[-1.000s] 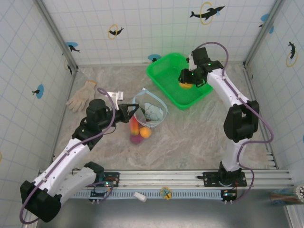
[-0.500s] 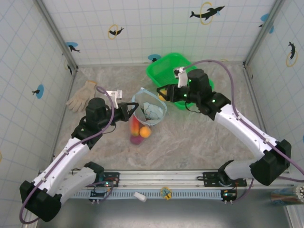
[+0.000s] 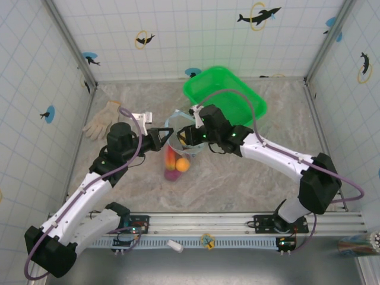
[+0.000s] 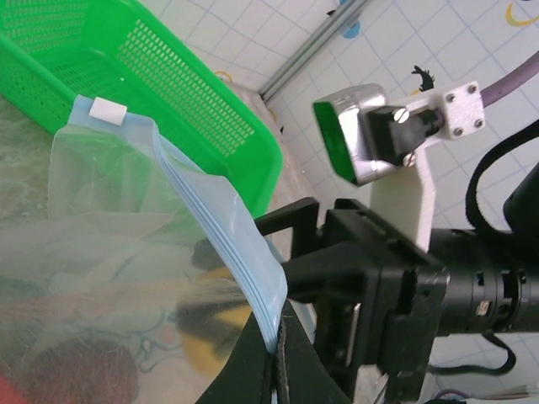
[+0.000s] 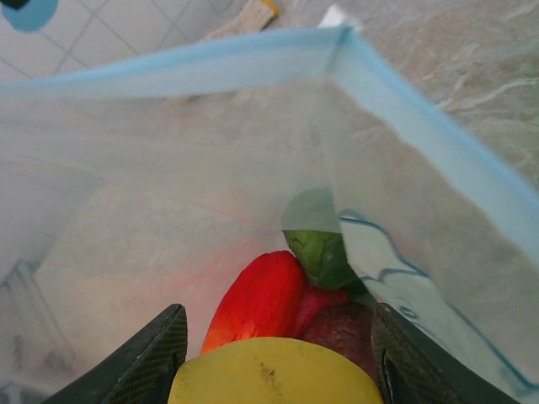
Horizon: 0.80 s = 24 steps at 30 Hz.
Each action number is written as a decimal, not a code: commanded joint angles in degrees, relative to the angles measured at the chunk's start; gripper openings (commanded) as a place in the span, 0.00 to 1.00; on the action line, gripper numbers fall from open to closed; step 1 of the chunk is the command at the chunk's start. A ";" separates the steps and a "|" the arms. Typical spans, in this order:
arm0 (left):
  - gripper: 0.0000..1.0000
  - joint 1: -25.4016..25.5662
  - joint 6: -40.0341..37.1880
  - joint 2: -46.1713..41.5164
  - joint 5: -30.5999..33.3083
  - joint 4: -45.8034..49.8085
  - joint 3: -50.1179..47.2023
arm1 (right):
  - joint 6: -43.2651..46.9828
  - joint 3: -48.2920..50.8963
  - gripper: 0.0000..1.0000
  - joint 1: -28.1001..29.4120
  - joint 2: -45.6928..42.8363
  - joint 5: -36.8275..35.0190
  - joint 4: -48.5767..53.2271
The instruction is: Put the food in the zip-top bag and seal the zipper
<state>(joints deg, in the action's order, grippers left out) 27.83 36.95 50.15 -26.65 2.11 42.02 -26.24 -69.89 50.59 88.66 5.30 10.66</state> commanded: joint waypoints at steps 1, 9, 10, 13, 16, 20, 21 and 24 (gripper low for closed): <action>0.00 0.29 1.03 -1.40 -1.53 -2.92 -0.27 | 2.28 -3.41 0.58 0.56 -0.42 -2.64 0.44; 0.00 0.29 1.01 -2.17 -0.98 -2.88 -0.93 | 7.17 -1.81 0.65 -3.08 -5.71 0.53 2.87; 0.00 0.29 1.15 -2.08 -1.20 -3.05 -0.98 | 7.24 -2.75 0.65 -3.93 -5.00 2.37 4.49; 0.00 0.29 1.22 -1.98 -1.46 -3.25 -0.85 | 8.83 -3.34 0.66 -3.79 -4.36 2.11 5.99; 0.00 0.29 1.28 -2.07 -1.64 -3.25 -0.66 | 6.96 -1.87 0.64 -3.62 -4.40 4.22 3.27; 0.00 0.29 1.26 -2.33 -1.65 -3.23 -0.88 | 7.75 -2.47 0.66 -2.30 -4.01 1.56 3.69; 0.00 0.29 1.22 -2.51 -1.56 -3.17 -0.95 | 8.47 -2.77 0.66 -2.25 -4.17 0.04 4.35; 0.00 0.29 0.95 -3.18 -1.21 -2.83 -1.15 | 9.56 -3.30 0.63 -3.60 -5.23 -1.81 5.43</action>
<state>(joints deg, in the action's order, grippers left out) 27.83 37.76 48.58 -26.98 2.09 41.30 -18.35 -71.42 47.92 84.47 6.04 15.07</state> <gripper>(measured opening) 0.042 0.633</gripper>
